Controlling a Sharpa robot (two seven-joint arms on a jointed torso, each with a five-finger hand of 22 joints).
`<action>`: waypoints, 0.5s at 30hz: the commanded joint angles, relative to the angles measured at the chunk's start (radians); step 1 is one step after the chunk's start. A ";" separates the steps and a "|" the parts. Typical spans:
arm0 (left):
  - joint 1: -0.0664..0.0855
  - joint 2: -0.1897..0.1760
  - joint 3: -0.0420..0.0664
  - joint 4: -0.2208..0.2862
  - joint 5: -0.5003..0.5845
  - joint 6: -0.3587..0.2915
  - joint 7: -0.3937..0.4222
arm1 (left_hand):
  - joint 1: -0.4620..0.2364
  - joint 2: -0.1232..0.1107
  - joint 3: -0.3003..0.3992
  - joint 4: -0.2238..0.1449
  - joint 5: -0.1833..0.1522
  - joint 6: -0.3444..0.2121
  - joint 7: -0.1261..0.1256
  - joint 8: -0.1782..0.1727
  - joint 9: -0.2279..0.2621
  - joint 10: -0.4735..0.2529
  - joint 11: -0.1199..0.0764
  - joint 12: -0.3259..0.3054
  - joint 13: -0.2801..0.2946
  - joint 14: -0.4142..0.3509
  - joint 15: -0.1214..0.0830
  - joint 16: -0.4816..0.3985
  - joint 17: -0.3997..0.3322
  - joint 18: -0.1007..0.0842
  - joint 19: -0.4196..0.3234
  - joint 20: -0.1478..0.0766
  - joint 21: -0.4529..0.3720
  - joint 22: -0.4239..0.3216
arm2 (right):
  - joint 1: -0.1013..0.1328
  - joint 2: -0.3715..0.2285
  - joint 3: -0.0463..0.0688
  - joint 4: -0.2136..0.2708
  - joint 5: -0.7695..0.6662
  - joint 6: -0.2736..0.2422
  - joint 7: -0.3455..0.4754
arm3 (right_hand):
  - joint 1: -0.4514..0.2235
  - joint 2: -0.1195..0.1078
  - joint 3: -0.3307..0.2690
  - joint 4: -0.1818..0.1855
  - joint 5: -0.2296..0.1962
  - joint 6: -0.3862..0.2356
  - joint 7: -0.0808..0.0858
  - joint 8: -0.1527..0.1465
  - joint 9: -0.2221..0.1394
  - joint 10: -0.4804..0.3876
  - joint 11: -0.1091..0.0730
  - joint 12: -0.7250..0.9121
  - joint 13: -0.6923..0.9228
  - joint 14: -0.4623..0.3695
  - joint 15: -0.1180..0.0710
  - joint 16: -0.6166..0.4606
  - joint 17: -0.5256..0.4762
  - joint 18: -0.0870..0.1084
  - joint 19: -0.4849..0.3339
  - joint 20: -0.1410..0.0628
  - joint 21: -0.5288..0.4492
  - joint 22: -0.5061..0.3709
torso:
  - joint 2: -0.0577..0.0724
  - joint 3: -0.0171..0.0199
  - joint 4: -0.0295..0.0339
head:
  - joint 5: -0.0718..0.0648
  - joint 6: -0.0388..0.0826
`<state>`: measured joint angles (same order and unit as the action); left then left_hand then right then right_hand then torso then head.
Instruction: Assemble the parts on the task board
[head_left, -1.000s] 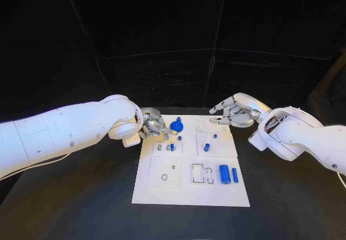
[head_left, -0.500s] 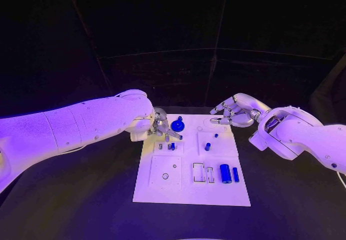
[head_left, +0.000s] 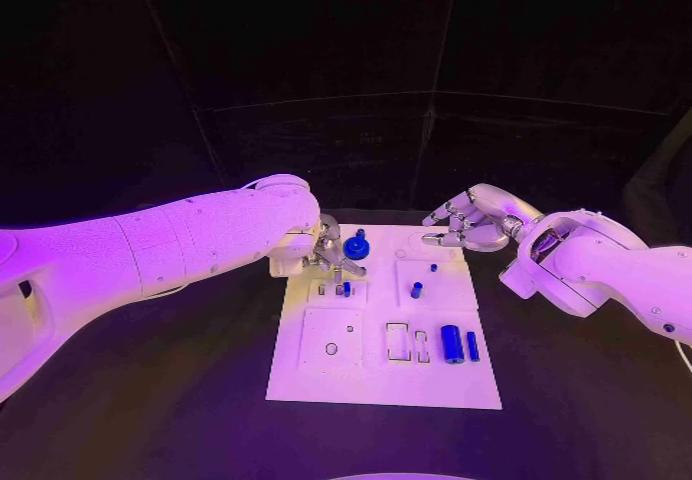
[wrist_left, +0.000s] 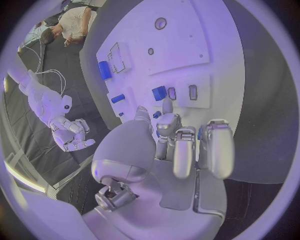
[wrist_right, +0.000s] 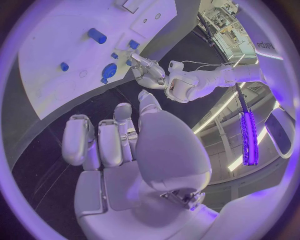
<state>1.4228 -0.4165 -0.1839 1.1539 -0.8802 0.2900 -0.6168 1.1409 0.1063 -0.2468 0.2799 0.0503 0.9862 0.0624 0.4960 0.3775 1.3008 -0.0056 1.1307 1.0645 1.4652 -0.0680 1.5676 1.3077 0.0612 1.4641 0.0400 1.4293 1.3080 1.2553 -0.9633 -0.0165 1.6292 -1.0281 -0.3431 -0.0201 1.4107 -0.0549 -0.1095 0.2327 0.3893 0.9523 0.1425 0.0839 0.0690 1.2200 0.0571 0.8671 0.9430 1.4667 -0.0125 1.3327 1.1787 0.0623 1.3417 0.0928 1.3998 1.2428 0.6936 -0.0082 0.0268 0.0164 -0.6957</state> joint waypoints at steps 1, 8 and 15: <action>0.000 0.008 -0.002 -0.008 -0.010 0.034 -0.012 | -0.003 0.002 -0.005 -0.001 0.000 -0.007 0.002 0.005 0.002 0.004 -0.003 0.006 0.002 0.106 -0.005 0.003 0.263 -0.015 0.031 -0.005 0.006 0.026 | 0.002 0.000 0.001 -0.001 0.000 0.007 -0.002 | 0.000 0.000 -0.009 0.001 0.004 0.008 0.000 0.006 0.001 -0.006 -0.003 -0.004 -0.002 0.019 -0.007 -0.006 -0.003 0.015 -0.009 0.001 -0.006 -0.003 | 0.002 -0.0002 -0.0012 | 0.000 -0.001; -0.004 0.021 -0.005 -0.020 -0.010 0.044 -0.013 | 0.005 0.004 -0.006 -0.006 0.001 -0.013 0.002 0.012 0.012 0.004 -0.004 0.008 0.003 0.106 -0.005 0.003 0.263 -0.015 0.031 -0.005 0.008 0.028 | 0.002 0.003 0.001 -0.004 -0.001 0.011 -0.003 | -0.001 0.001 -0.009 0.001 0.005 0.008 0.000 0.007 0.001 -0.006 -0.003 -0.005 -0.002 0.019 -0.007 -0.007 -0.004 0.015 -0.010 0.000 -0.007 -0.005 | 0.000 0.0009 -0.0003 | -0.001 -0.010; -0.008 0.028 -0.005 -0.027 -0.010 0.058 -0.015 | 0.031 0.017 0.008 -0.025 0.004 -0.026 0.002 0.027 0.030 0.003 -0.003 0.009 0.004 0.106 -0.005 0.003 0.263 -0.016 0.031 -0.005 0.009 0.031 | 0.002 0.006 0.001 -0.007 -0.001 0.014 -0.005 | -0.001 0.002 -0.010 0.001 0.006 0.008 0.000 0.007 0.001 -0.005 -0.003 -0.004 -0.002 0.019 -0.007 -0.008 -0.004 0.015 -0.011 0.000 -0.008 -0.005 | 0.001 -0.0002 -0.0011 | -0.001 -0.011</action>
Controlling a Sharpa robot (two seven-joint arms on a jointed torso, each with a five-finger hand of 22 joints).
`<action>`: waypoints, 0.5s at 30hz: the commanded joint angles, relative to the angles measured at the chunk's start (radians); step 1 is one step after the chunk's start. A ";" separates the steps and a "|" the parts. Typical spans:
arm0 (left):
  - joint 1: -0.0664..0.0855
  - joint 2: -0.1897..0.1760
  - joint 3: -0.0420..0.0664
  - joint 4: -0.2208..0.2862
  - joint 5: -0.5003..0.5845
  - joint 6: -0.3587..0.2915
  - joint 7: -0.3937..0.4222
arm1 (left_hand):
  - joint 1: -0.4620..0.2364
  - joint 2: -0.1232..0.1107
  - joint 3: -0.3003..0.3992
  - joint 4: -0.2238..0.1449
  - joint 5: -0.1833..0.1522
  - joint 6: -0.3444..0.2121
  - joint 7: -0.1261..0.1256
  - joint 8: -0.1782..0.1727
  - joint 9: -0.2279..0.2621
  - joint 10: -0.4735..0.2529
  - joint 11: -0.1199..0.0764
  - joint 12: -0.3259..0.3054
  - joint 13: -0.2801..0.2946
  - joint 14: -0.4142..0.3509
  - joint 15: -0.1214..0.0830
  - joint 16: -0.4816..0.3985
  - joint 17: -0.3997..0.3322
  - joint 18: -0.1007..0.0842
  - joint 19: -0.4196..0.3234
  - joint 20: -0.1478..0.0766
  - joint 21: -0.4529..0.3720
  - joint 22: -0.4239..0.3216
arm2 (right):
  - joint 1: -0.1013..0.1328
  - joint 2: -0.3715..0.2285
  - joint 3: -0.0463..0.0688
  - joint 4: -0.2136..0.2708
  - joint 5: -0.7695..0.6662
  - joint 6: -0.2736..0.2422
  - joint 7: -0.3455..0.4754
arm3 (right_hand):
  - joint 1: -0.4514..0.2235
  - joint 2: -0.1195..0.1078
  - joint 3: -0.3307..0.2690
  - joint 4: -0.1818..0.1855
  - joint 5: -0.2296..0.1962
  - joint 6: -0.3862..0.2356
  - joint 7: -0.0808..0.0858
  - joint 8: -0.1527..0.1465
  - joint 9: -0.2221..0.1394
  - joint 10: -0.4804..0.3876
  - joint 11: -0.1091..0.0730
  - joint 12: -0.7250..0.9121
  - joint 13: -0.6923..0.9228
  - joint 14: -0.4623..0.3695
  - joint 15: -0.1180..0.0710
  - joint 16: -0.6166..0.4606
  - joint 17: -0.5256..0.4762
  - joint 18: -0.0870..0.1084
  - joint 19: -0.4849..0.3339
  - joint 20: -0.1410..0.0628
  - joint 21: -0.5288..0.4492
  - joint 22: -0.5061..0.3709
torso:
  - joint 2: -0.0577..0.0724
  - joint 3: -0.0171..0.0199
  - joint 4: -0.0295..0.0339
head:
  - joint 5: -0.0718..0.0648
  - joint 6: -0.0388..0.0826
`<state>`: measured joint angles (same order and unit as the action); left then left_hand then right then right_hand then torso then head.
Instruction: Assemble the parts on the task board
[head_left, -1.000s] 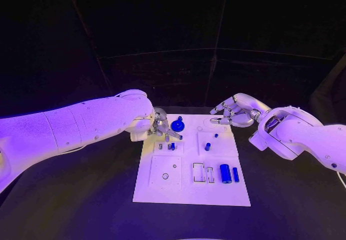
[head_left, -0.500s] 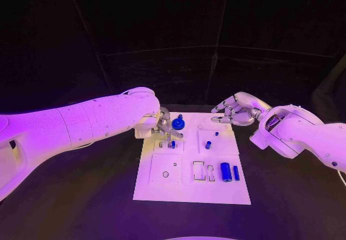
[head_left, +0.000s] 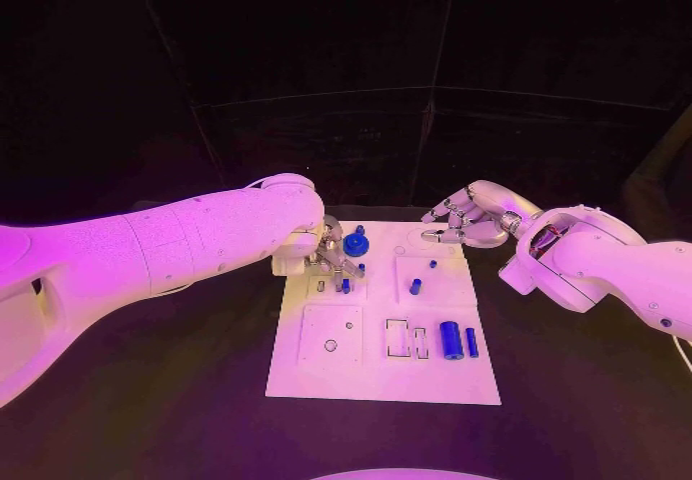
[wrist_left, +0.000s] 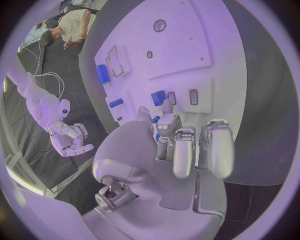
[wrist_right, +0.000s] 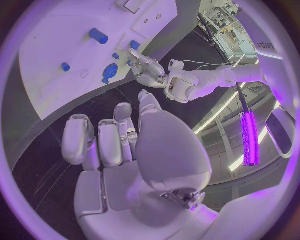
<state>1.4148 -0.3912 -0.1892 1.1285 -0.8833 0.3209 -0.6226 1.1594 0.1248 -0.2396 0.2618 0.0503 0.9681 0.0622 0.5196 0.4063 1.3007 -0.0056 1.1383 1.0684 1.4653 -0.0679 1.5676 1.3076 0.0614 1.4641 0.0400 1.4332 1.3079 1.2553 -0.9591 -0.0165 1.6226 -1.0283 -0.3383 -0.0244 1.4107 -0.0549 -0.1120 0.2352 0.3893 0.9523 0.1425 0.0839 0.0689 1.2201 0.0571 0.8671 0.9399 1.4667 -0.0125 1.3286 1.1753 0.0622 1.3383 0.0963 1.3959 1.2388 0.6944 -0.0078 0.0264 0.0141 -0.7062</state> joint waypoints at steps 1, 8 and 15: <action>0.000 0.003 0.000 -0.002 -0.007 0.029 -0.009 | 0.013 -0.002 0.001 -0.007 0.004 -0.008 0.002 0.004 0.002 0.003 -0.003 0.001 0.001 0.106 -0.005 0.003 0.263 -0.016 0.031 -0.005 0.005 0.032 | 0.002 0.002 0.001 0.000 0.000 0.009 -0.001 | -0.001 0.002 -0.007 -0.001 0.006 0.008 0.000 0.007 0.001 -0.005 -0.003 -0.004 0.001 0.019 -0.007 -0.004 0.000 0.015 -0.007 -0.003 -0.004 -0.001 | 0.000 -0.0002 -0.0003 | 0.001 0.000; -0.002 0.007 0.000 -0.001 -0.007 0.041 -0.010 | 0.024 -0.004 0.005 -0.020 0.004 -0.015 0.002 0.013 0.013 0.002 -0.003 0.002 0.001 0.106 -0.004 0.003 0.263 -0.016 0.031 -0.005 0.007 0.035 | 0.002 0.005 0.001 -0.003 0.000 0.011 -0.003 | 0.001 0.004 -0.008 -0.002 0.011 0.008 0.000 0.007 0.001 -0.004 -0.004 -0.005 -0.001 0.020 -0.007 -0.005 -0.001 0.015 -0.006 -0.004 -0.005 -0.001 | 0.000 0.0003 0.0008 | 0.000 0.000; -0.003 0.009 0.000 -0.002 -0.007 0.048 -0.011 | 0.032 -0.003 0.011 -0.030 0.005 -0.019 0.002 0.020 0.022 0.002 -0.003 0.003 0.002 0.106 -0.004 0.003 0.263 -0.017 0.031 -0.004 0.008 0.037 | 0.002 0.007 0.001 -0.006 0.000 0.014 -0.004 | 0.004 0.006 -0.009 -0.003 0.018 0.008 -0.001 0.008 0.001 -0.005 -0.004 -0.006 -0.003 0.020 -0.008 -0.008 -0.003 0.016 -0.007 -0.004 -0.007 -0.003 | 0.000 0.0007 0.0010 | 0.001 -0.002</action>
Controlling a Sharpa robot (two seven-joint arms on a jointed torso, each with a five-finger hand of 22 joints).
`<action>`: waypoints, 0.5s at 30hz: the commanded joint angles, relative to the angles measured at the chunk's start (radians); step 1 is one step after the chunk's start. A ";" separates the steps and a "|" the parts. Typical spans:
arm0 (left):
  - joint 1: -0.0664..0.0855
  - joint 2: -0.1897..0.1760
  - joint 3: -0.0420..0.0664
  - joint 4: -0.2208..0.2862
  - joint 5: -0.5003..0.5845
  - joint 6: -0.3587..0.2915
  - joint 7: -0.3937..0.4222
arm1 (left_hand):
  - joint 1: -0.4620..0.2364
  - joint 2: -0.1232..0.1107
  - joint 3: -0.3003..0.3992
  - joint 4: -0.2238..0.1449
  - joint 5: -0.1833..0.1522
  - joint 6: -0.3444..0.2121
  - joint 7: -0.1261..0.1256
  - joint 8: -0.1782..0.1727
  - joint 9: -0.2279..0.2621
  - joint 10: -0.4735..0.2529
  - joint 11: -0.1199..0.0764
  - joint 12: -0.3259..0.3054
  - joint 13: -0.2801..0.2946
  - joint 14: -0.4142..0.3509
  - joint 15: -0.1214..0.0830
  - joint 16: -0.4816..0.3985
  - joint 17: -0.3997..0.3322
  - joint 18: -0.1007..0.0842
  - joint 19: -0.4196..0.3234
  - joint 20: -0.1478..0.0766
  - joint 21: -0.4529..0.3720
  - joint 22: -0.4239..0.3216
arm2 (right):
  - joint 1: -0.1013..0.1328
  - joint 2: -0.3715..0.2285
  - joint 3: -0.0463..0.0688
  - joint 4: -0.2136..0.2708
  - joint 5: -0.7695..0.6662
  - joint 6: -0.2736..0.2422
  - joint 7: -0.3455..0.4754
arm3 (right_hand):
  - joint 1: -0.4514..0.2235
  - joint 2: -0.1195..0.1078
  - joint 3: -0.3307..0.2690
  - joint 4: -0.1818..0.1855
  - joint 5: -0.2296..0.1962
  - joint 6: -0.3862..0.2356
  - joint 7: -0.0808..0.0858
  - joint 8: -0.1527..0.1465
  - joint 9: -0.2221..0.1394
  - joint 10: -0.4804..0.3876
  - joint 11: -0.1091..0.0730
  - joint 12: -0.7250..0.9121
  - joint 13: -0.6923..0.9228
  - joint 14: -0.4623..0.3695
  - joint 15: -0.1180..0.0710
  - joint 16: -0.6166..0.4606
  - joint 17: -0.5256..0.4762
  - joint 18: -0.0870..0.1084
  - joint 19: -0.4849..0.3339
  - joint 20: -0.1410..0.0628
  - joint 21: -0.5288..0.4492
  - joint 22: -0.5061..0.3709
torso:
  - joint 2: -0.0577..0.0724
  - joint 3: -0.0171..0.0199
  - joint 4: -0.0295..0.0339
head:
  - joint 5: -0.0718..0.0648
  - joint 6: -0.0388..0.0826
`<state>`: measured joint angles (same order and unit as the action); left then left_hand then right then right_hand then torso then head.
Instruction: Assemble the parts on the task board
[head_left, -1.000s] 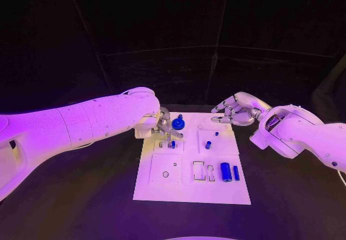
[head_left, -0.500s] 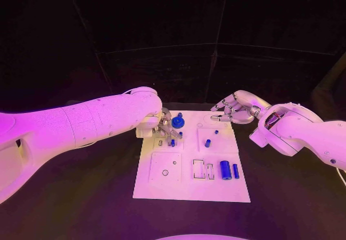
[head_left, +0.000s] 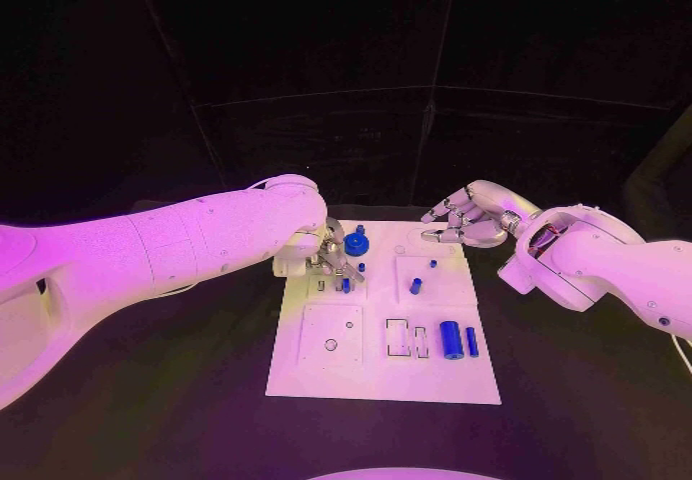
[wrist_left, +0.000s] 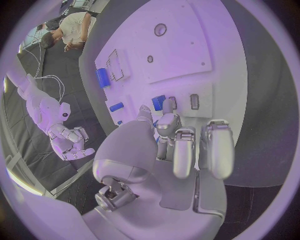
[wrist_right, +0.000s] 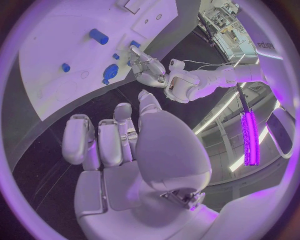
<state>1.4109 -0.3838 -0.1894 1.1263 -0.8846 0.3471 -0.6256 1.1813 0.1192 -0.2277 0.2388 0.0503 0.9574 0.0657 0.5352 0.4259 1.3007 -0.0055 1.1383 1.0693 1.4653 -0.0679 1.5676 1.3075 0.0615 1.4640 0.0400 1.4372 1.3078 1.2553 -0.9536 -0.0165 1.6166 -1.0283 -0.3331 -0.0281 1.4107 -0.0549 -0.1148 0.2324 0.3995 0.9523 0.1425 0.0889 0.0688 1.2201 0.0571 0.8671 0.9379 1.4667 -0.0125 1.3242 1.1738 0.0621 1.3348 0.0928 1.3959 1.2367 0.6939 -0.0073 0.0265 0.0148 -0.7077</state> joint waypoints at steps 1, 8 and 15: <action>0.000 0.001 0.000 0.000 -0.006 0.022 -0.008 | 0.011 0.002 -0.001 -0.008 0.005 -0.009 -0.002 0.004 0.002 0.003 -0.004 0.003 0.002 0.106 -0.004 0.003 0.263 -0.017 0.031 -0.004 0.004 0.037 | 0.002 0.002 0.001 -0.001 0.000 0.009 0.001 | 0.004 0.006 -0.006 0.000 0.008 0.008 -0.001 0.003 0.001 -0.005 -0.004 -0.006 -0.001 0.020 -0.008 -0.003 -0.002 0.016 -0.004 -0.001 -0.007 -0.001 | 0.000 0.0001 0.0009 | 0.001 0.001; -0.001 0.001 0.000 0.003 -0.006 0.012 -0.007 | 0.037 0.016 0.023 -0.032 0.005 -0.014 -0.004 0.017 0.018 0.004 -0.005 0.005 0.004 0.106 -0.006 0.003 0.263 -0.017 0.031 -0.005 0.005 0.040 | 0.002 0.006 0.000 -0.006 0.000 0.007 0.004 | 0.004 0.006 -0.006 0.000 0.008 0.008 -0.001 0.003 0.001 -0.005 -0.004 -0.006 -0.001 0.020 -0.008 -0.003 -0.002 0.016 -0.004 -0.001 -0.007 -0.001 | 0.001 0.0003 0.0000 | 0.003 -0.001; -0.002 -0.002 0.000 0.009 -0.006 -0.004 -0.006 | 0.122 0.040 0.097 -0.108 0.006 -0.029 -0.012 0.029 0.039 0.004 -0.013 0.006 0.007 0.106 -0.012 0.003 0.263 -0.017 0.031 -0.011 0.007 0.045 | 0.002 0.010 0.000 -0.010 0.000 -0.001 0.008 | 0.011 0.008 -0.006 -0.003 0.014 0.008 -0.001 0.003 0.001 -0.007 -0.005 -0.011 -0.007 0.020 -0.008 -0.007 -0.005 0.016 -0.005 -0.001 -0.010 -0.005 | 0.001 0.0005 0.0007 | 0.003 -0.005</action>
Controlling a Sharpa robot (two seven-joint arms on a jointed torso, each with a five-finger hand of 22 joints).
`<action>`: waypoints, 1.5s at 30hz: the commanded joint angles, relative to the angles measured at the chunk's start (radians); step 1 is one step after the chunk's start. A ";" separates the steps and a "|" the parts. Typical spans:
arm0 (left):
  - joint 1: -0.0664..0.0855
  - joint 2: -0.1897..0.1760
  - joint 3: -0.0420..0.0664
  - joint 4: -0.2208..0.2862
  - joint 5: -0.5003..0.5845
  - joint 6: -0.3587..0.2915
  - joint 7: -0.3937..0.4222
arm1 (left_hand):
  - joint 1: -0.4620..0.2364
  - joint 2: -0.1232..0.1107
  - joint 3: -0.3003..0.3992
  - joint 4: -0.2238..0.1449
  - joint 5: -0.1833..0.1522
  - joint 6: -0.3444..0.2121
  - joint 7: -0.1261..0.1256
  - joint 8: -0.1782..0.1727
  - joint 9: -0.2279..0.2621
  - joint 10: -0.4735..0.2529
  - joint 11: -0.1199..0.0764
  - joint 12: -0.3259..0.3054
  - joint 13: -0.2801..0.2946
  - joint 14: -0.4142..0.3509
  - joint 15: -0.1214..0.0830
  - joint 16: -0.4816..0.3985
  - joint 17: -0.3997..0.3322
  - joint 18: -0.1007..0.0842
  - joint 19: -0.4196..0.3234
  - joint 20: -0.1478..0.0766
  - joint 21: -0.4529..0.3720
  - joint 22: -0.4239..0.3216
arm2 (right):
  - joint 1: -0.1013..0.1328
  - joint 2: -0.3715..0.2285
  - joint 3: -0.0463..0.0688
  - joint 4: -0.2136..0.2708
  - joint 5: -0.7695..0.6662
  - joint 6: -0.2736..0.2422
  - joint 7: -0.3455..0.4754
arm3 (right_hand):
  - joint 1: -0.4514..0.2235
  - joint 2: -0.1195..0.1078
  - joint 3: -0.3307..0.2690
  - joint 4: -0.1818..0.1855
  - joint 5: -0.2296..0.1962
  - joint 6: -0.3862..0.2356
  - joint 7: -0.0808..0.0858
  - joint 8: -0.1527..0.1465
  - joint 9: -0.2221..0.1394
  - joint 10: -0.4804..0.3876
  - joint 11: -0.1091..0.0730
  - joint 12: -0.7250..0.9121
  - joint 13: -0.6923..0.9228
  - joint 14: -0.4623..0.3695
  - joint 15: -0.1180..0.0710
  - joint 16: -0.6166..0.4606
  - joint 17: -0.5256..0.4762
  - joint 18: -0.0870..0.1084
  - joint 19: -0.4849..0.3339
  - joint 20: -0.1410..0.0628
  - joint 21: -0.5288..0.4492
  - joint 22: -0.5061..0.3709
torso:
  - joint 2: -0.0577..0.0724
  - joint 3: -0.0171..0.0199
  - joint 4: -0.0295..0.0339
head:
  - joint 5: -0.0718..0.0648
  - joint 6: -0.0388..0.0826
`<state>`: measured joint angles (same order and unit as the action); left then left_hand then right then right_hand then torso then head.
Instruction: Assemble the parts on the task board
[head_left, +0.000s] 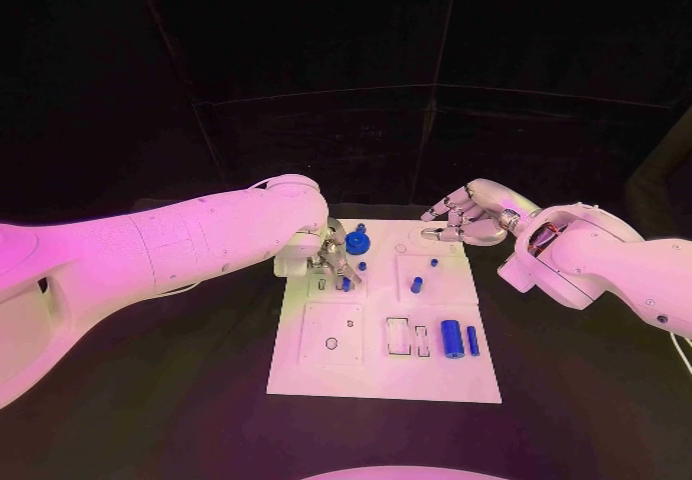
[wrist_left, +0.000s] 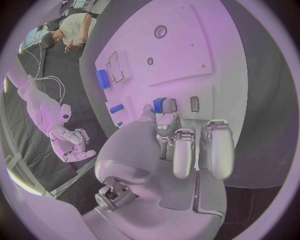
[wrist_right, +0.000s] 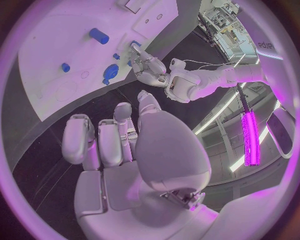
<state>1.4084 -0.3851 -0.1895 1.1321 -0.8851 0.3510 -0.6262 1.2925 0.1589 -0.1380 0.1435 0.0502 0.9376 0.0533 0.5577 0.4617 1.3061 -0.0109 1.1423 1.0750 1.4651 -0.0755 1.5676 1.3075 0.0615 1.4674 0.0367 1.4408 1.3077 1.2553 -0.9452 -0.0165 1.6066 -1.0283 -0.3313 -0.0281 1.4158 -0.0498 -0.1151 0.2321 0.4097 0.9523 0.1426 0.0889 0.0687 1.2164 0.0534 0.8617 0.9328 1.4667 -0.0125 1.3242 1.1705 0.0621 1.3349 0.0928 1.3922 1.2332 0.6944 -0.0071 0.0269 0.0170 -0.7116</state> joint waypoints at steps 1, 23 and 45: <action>0.000 -0.001 0.000 0.003 -0.005 -0.009 -0.005 | 0.016 0.000 0.015 -0.019 0.006 -0.011 0.000 0.007 0.005 -0.001 -0.008 0.001 0.001 0.106 -0.005 0.003 0.263 -0.017 0.028 -0.008 0.003 0.045 | 0.002 0.002 0.000 -0.001 0.000 -0.003 0.008 | 0.006 0.003 -0.005 -0.003 0.004 0.008 -0.001 0.003 0.001 -0.003 -0.001 -0.005 -0.002 0.020 -0.008 -0.007 -0.002 0.017 -0.005 -0.001 -0.006 -0.002 | 0.000 0.0000 0.0003 | 0.000 -0.002; 0.001 -0.078 0.002 0.085 0.018 -0.149 0.030 | -0.143 -0.170 0.753 -0.202 0.075 -0.048 0.004 0.039 0.088 0.003 -0.007 -0.037 -0.029 0.106 -0.003 0.003 0.263 -0.015 0.023 -0.008 -0.009 0.042 | 0.002 0.006 0.000 -0.008 0.000 -0.001 0.013 | 0.010 0.004 -0.005 -0.005 0.005 0.008 -0.001 0.004 0.001 -0.004 -0.001 -0.007 -0.003 0.019 -0.009 -0.011 -0.007 0.018 -0.008 -0.002 -0.009 -0.007 | -0.001 0.0015 0.0036 | -0.004 -0.005; -0.041 -0.131 -0.014 0.179 -0.090 -0.392 0.068 | -0.185 -0.195 0.833 -0.213 0.073 -0.047 0.000 0.061 0.114 0.006 -0.011 -0.050 -0.046 0.106 -0.008 0.003 0.263 -0.014 0.024 -0.011 -0.013 0.040 | 0.002 0.004 0.000 -0.015 0.008 0.003 0.013 | 0.007 0.004 -0.006 -0.004 0.005 0.008 -0.001 0.004 0.001 -0.004 -0.001 -0.007 -0.004 0.019 -0.009 -0.013 -0.009 0.018 -0.009 -0.002 -0.011 -0.008 | 0.001 0.0029 0.0054 | 0.002 -0.009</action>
<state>1.3684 -0.5161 -0.2034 1.3074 -0.9158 0.0042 -0.5767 1.1141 -0.0367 0.5277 0.0938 0.1274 0.8914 0.0606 0.6122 0.5751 1.3064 -0.0177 1.0879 1.0280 1.4653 -0.0822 1.5676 1.3074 0.0616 1.4679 0.0289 1.4309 1.3076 1.2551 -0.9406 -0.0167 1.5899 -1.0280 -0.3311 -0.0214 1.4158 -0.0498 -0.1175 0.2297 0.4100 0.9522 0.1426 0.0889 0.0686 1.2165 0.0535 0.8582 0.9294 1.4667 -0.0125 1.3169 1.1628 0.0621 1.3315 0.0894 1.3883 1.2262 0.6947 -0.0026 0.0325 0.0196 -0.7194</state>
